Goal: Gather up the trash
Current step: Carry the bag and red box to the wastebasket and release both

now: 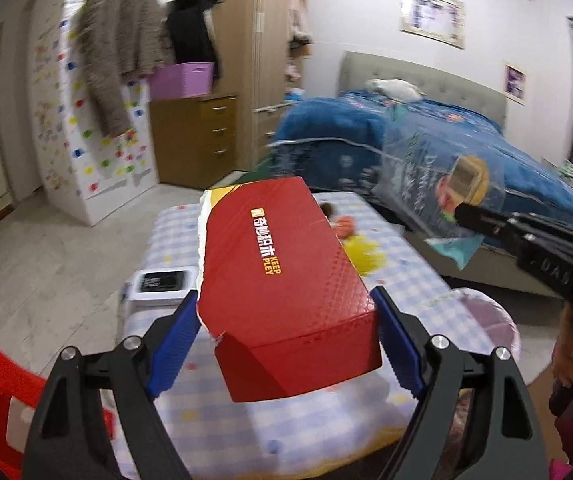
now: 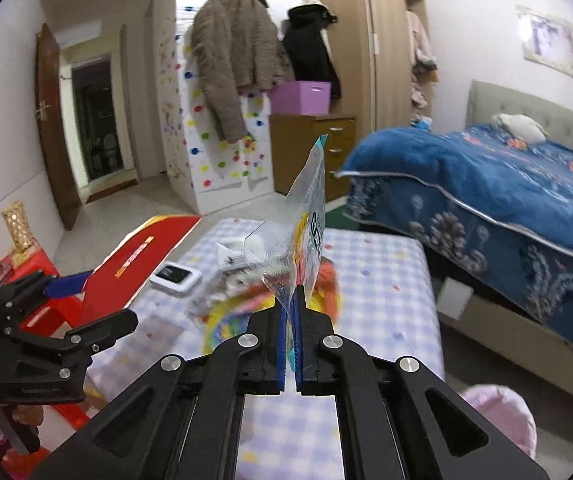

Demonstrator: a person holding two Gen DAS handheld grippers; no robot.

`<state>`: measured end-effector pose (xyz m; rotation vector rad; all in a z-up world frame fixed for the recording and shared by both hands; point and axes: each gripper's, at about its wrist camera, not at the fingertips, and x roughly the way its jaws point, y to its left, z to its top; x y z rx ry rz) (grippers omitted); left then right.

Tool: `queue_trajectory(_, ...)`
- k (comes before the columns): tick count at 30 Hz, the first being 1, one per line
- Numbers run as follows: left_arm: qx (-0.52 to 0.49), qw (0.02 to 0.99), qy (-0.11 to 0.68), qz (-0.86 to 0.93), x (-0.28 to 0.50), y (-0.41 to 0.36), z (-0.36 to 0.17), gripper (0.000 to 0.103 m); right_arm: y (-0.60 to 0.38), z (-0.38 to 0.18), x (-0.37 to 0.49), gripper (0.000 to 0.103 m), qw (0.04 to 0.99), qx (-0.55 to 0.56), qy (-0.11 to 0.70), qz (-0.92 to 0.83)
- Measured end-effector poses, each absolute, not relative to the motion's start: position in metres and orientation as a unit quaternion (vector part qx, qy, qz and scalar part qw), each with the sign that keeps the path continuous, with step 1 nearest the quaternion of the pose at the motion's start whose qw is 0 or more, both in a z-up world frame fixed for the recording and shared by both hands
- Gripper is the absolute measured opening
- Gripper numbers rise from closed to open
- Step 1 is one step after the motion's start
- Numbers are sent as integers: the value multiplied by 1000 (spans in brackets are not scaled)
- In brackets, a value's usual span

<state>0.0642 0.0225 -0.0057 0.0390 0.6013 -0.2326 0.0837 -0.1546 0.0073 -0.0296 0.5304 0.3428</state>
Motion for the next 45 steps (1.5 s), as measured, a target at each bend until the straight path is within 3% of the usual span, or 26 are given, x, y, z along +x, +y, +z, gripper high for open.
queue_trajectory(23, 98, 873, 325, -350, 77, -190, -54, 81, -347, -65, 6, 3, 937, 76, 339, -34)
queue_trajectory(38, 116, 836, 358, -400, 111, -286, -87, 82, -421, -135, 27, 3, 902, 134, 405, -66)
queue_trajectory(41, 107, 833, 364, -403, 121, -293, -89, 89, -429, -146, 38, 7, 898, 138, 413, -63)
queue_trajectory(44, 103, 837, 367, -394, 127, -293, -88, 90, -436, -155, 47, 12, 893, 143, 421, -75)
queue_trajectory(45, 102, 840, 365, -389, 128, -288, -86, 90, -437, -157, 49, 19, 891, 147, 424, -75)
